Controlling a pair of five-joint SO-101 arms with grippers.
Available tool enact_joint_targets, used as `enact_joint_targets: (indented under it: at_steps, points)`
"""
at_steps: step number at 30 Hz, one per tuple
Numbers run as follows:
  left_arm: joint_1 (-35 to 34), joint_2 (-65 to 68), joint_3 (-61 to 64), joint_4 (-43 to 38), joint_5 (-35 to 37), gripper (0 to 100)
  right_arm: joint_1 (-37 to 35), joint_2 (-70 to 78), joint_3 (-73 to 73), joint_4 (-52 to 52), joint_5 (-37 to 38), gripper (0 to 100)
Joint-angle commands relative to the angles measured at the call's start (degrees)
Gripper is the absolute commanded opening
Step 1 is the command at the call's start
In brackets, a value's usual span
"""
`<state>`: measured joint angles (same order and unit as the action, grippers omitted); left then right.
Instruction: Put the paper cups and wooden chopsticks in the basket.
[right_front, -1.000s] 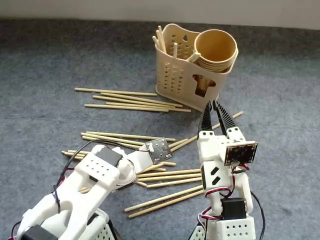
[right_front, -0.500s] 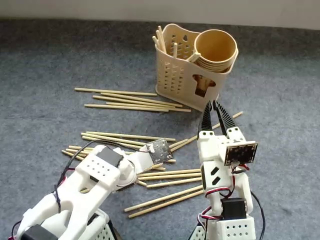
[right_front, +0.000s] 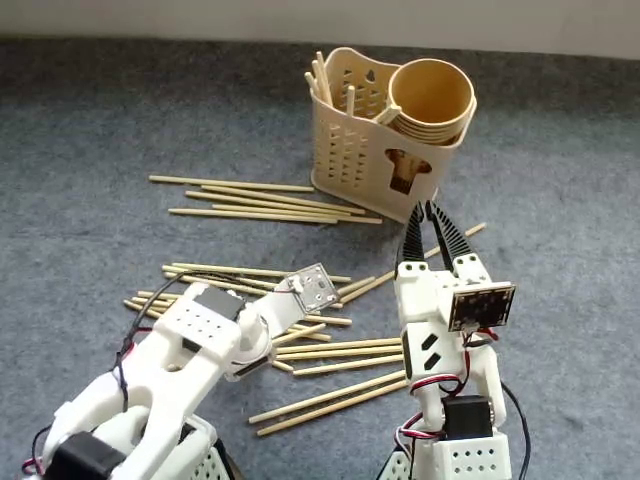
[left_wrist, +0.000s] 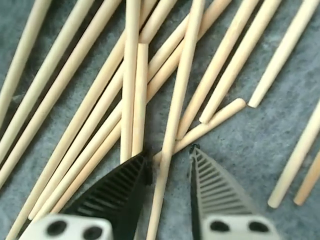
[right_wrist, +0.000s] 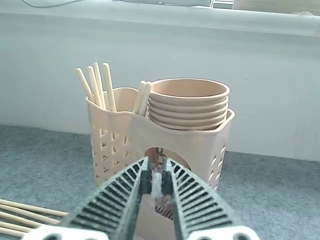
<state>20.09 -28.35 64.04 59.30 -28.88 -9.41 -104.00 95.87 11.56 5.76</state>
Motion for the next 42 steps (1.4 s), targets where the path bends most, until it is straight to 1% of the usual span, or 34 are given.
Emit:
enact_joint_targets:
  at_steps: [1,5,9,12,17,20,23,29,33,35,38,42]
  points:
    - [-0.6,7.9,-6.5,-0.1,0.5,6,0.4,-0.7,5.1,-0.3,0.7,4.8]
    - [-0.6,9.9,-8.0,1.4,0.4,0,0.4,-0.7,5.1,-0.3,0.7,4.8]
    - [-0.6,8.0,-8.0,2.5,0.4,1,0.4,-0.7,5.1,-0.3,0.7,4.8]
    - [-0.5,3.7,-9.2,6.9,0.4,1,0.4,-0.7,5.1,-0.3,0.7,4.8]
    - [-0.6,-5.8,-13.2,17.2,0.4,1,0.4,-0.7,5.1,-0.3,0.7,4.8]
    - [-0.6,-10.1,-16.9,21.9,0.4,1,0.4,-0.7,5.1,-0.3,0.7,4.8]
    - [-0.6,-12.3,-21.7,24.9,0.5,1,0.4,-0.7,5.1,-0.3,0.7,4.8]
    - [-1.1,-12.4,-35.9,27.5,1.0,1,0.4,-0.7,5.1,-0.3,0.7,4.8]
    - [-1.1,-12.4,-45.5,26.6,6.6,1,0.4,-0.7,5.1,-0.3,0.7,4.8]
    - [-1.1,-12.4,-49.3,23.4,9.3,1,0.4,-0.7,5.1,-0.3,0.7,4.8]
    - [-1.1,-12.4,-53.0,16.3,15.1,1,0.4,-0.7,5.1,-0.3,0.7,4.8]
    - [-1.1,-12.4,-53.9,3.1,23.3,1,0.4,-0.7,5.1,-0.3,0.7,4.8]
